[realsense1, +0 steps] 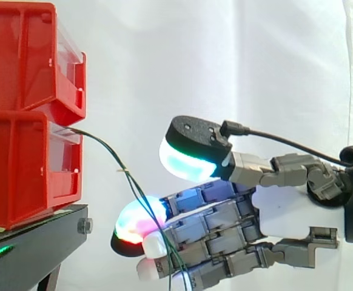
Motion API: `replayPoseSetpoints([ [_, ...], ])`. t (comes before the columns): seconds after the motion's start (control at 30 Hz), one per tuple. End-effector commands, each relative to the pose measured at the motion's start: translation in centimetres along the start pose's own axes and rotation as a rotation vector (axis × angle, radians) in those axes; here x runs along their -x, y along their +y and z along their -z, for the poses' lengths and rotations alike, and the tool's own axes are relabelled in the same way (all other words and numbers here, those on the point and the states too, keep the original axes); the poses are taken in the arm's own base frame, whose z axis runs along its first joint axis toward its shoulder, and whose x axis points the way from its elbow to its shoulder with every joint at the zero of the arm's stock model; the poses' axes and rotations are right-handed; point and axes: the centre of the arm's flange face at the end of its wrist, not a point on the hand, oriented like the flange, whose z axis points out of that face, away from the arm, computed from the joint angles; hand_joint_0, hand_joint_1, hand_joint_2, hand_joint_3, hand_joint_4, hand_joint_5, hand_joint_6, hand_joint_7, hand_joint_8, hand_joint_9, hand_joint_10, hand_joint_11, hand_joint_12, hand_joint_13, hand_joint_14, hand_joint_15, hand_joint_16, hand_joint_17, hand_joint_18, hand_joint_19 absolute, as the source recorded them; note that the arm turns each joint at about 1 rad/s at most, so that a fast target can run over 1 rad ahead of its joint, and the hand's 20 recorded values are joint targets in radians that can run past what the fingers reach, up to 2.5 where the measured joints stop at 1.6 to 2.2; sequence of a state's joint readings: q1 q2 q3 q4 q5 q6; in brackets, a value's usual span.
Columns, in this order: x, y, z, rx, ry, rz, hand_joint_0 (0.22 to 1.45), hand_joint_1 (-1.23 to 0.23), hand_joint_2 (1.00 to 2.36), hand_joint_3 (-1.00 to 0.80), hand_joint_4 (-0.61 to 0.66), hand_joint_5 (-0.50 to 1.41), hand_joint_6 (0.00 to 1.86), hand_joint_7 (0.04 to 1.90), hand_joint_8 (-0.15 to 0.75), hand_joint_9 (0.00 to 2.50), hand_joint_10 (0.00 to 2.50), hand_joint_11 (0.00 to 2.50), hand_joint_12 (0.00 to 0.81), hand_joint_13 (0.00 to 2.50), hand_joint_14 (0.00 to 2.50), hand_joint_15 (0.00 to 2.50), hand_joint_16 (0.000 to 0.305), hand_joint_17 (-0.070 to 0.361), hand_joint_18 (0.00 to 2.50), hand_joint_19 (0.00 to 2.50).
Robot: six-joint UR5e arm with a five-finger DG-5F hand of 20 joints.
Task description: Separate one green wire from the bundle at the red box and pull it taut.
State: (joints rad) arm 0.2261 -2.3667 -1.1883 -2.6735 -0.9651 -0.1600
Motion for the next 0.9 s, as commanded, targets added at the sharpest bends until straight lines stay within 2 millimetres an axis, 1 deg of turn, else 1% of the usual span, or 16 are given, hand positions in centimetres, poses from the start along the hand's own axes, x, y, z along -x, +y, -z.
replayPoseSetpoints([
  [0.0,-0.3,0.4,-0.1,0.005,0.005,-0.005,0.53,-0.66,1.00,-0.50,0.30,-0.12,0.50,0.97,0.291,0.90,0.02,0.49,0.420,0.68,0.01,0.28,0.060,0.135,0.66,0.40],
  [0.37,-2.9,1.0,0.8,0.021,0.037,-0.103,0.55,-0.65,1.00,-0.50,0.31,-0.11,0.50,0.99,0.290,0.94,0.02,0.49,0.415,0.72,0.01,0.29,0.058,0.130,0.70,0.42],
  [0.6,-4.1,1.4,0.8,0.061,0.037,-0.143,0.55,-0.65,1.00,-0.50,0.31,-0.11,0.50,0.98,0.289,0.96,0.02,0.50,0.411,0.73,0.01,0.29,0.058,0.130,0.71,0.42],
  [0.63,-4.4,0.4,0.7,0.061,0.037,-0.144,0.55,-0.65,1.00,-0.50,0.31,-0.11,0.50,0.98,0.291,0.96,0.02,0.49,0.411,0.73,0.01,0.30,0.058,0.130,0.71,0.42],
  [0.67,-4.8,0.1,0.3,0.079,0.040,-0.168,0.56,-0.65,1.00,-0.50,0.31,-0.11,0.50,0.98,0.288,0.96,0.02,0.49,0.410,0.74,0.01,0.30,0.057,0.129,0.71,0.43],
  [0.73,-5.1,-0.8,0.1,0.078,0.042,-0.182,0.56,-0.65,1.00,-0.50,0.31,-0.11,0.50,0.98,0.287,0.96,0.02,0.50,0.411,0.74,0.01,0.30,0.057,0.129,0.71,0.43],
  [0.77,-5.2,-0.8,-0.1,0.081,0.043,-0.211,0.56,-0.65,1.00,-0.50,0.31,-0.11,0.50,0.98,0.287,0.97,0.02,0.50,0.412,0.75,0.01,0.30,0.057,0.129,0.72,0.43],
  [0.87,-5.3,-0.8,0.1,0.069,0.044,-0.211,0.56,-0.65,1.00,-0.50,0.31,-0.11,0.50,0.98,0.292,0.98,0.02,0.50,0.412,0.77,0.01,0.32,0.057,0.129,0.73,0.44],
])
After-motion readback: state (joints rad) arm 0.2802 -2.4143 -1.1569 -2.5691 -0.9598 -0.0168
